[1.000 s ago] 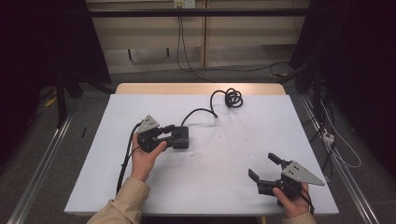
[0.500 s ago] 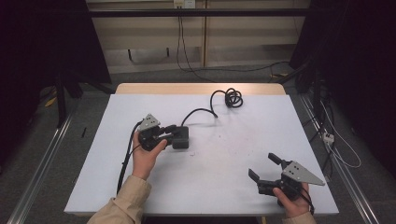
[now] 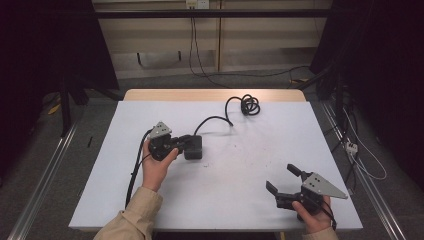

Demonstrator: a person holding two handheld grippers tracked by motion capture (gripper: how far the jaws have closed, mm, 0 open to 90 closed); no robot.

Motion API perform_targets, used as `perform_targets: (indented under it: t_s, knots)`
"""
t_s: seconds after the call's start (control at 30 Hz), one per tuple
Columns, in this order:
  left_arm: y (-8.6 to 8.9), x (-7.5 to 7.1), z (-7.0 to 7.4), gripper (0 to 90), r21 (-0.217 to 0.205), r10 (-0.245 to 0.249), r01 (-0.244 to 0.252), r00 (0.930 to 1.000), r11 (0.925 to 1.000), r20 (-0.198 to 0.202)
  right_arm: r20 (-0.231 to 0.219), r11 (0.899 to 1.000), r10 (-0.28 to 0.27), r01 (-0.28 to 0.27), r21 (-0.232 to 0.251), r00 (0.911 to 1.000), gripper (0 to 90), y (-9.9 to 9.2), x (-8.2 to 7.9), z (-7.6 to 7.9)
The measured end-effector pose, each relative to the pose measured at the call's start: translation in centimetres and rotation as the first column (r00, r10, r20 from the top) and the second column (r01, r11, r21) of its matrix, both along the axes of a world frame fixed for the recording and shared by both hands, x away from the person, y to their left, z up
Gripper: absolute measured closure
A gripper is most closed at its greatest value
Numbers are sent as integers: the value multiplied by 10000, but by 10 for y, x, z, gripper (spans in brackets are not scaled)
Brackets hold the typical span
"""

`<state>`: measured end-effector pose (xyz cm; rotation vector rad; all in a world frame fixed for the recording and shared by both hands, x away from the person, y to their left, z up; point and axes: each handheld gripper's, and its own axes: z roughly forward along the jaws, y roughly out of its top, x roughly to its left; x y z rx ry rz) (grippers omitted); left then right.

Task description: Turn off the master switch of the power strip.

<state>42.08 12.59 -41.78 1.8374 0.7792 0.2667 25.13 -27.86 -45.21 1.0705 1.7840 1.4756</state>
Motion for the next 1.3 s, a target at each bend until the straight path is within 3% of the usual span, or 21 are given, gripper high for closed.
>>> perform_targets:
  t_s: [0.77,1.3]
  knots:
    - [-10,5,2,853,307,-202,204,9998,9993,-65,-1,10000,-19,19,-6,10000,49,-1,0,-1]
    - [-10,9,4,900,129,-406,414,9974,9991,-596,17,10000,-13,13,3,10000,49,-1,0,0]
